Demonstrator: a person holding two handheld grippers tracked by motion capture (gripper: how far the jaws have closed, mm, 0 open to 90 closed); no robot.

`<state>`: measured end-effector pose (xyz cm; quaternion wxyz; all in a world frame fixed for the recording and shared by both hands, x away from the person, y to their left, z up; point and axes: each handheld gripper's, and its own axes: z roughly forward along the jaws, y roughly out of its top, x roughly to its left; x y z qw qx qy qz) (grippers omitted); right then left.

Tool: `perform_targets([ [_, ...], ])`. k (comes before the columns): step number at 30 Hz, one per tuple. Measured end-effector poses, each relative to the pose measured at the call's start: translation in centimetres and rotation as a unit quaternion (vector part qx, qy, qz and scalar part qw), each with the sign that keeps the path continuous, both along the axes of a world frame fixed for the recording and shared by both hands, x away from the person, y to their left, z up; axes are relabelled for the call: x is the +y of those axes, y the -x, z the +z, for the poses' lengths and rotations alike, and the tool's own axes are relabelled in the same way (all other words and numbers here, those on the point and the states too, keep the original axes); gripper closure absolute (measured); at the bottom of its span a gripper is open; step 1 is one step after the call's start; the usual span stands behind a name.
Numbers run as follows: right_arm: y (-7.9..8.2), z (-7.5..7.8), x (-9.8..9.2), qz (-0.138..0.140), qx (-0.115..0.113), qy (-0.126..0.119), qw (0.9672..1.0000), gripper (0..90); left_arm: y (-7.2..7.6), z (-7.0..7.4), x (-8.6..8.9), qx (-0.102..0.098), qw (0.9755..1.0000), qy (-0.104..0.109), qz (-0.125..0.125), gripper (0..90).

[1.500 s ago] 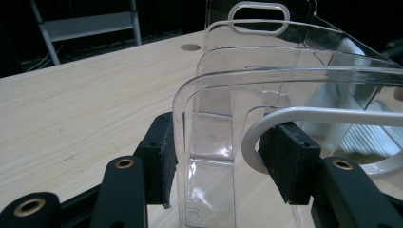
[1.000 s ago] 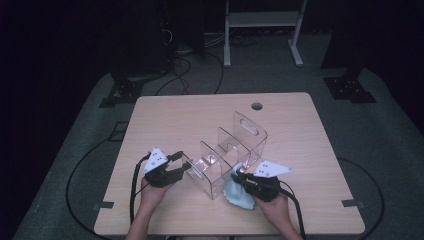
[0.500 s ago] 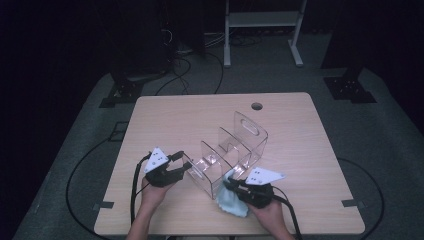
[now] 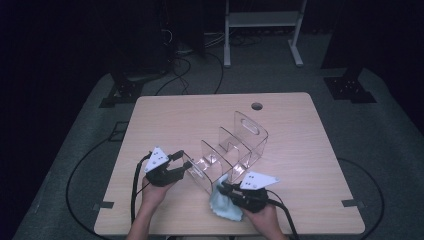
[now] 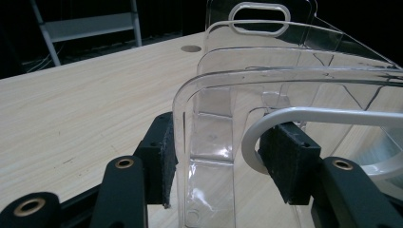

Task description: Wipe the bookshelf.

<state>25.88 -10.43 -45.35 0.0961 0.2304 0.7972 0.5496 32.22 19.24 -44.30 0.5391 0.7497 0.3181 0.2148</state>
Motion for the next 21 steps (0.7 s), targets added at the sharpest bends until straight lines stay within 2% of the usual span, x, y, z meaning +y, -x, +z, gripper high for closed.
perform_targets([
  [3,0.3,0.2,0.7,0.012,-0.015,0.014,0.9997,82.4,0.0,0.0,0.1,0.001,1.0000,-0.001,-0.001,47.4],
  [4,0.0,0.3,0.4,0.010,-0.010,0.012,0.9998,82.5,0.0,0.0,0.1,-0.001,1.0000,-0.002,-0.002,47.4],
  [8,-1.2,0.4,-1.9,-0.037,-0.006,0.003,0.9993,82.4,-0.1,0.0,0.0,0.000,1.0000,-0.002,-0.002,47.4],
  [10,-1.3,0.4,-2.3,-0.045,-0.004,0.001,0.9990,82.4,-0.1,0.0,-0.2,0.000,1.0000,0.000,0.000,47.4],
  [12,-0.9,0.3,-1.8,-0.045,-0.010,0.003,0.9989,82.4,-0.1,0.0,-0.2,0.000,1.0000,-0.001,0.000,47.4],
  [14,-0.5,0.1,-1.0,-0.031,-0.009,0.004,0.9995,82.4,-0.1,0.0,-0.2,0.000,1.0000,0.000,0.000,47.4],
  [17,0.1,0.0,-0.1,-0.019,-0.024,0.020,0.9993,82.4,-0.1,0.0,-0.1,0.000,1.0000,-0.001,-0.001,47.4],
  [19,-0.3,0.1,-0.5,-0.016,-0.016,0.021,0.9995,82.4,-0.1,0.0,-0.1,0.000,1.0000,-0.001,-0.001,47.4],
  [21,-0.9,0.2,-1.5,-0.033,-0.017,0.020,0.9991,82.5,-0.1,0.0,0.0,0.000,1.0000,-0.001,-0.002,47.4],
])
